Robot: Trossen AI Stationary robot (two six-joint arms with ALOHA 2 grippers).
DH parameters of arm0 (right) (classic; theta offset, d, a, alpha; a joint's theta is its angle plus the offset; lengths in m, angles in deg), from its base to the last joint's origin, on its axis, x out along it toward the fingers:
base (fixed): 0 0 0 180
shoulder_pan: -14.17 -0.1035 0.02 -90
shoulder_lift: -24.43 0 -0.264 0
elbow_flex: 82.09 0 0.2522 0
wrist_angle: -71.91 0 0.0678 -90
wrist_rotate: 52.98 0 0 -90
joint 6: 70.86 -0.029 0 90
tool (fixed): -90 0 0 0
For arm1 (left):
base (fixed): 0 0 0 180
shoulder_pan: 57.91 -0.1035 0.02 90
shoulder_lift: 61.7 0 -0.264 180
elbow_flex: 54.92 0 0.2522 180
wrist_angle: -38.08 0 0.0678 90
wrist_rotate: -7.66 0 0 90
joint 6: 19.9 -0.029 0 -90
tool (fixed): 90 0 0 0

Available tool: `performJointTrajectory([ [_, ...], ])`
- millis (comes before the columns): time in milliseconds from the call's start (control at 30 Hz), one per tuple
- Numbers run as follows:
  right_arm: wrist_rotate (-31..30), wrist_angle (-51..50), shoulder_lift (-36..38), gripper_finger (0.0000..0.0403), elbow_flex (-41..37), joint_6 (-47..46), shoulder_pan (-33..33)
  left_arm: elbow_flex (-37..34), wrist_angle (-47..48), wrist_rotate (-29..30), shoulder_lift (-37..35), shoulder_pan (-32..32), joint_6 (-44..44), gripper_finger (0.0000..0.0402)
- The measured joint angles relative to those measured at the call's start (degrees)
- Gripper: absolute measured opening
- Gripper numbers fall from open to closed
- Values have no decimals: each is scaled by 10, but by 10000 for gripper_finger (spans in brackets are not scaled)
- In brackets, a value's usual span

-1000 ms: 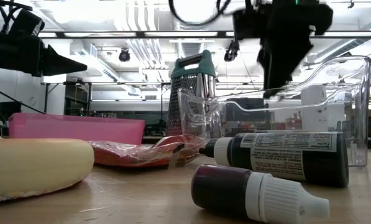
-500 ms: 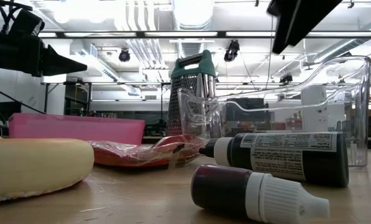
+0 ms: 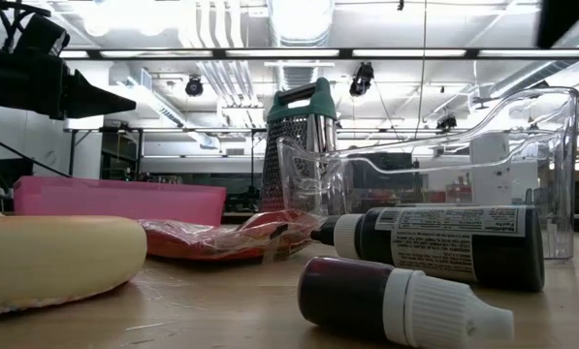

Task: Pick & Place Food Item
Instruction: Put the small violet food coloring bottle into the transparent bin

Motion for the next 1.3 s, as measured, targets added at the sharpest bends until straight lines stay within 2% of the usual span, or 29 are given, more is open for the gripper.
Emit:
performJointTrajectory([
  [333,1,-14,0,246,-2,-167,-73,0,0,0,0,0,0,5],
  [533,1,-12,-1,245,-13,-231,-100,0,0,0,0,0,0,5],
  [700,2,11,-2,236,-39,-319,-113,0,0,0,0,0,0,5],
  [900,20,74,-2,231,-80,-374,-128,0,0,0,0,0,0,5],
  [1033,44,122,-2,231,-104,-377,-134,0,0,0,0,0,0,5],
  [1200,52,199,-2,231,-136,-291,-142,0,0,0,0,0,0,5],
  [1300,81,231,-2,231,-151,-277,-150,0,0,0,0,0,0,5],
])
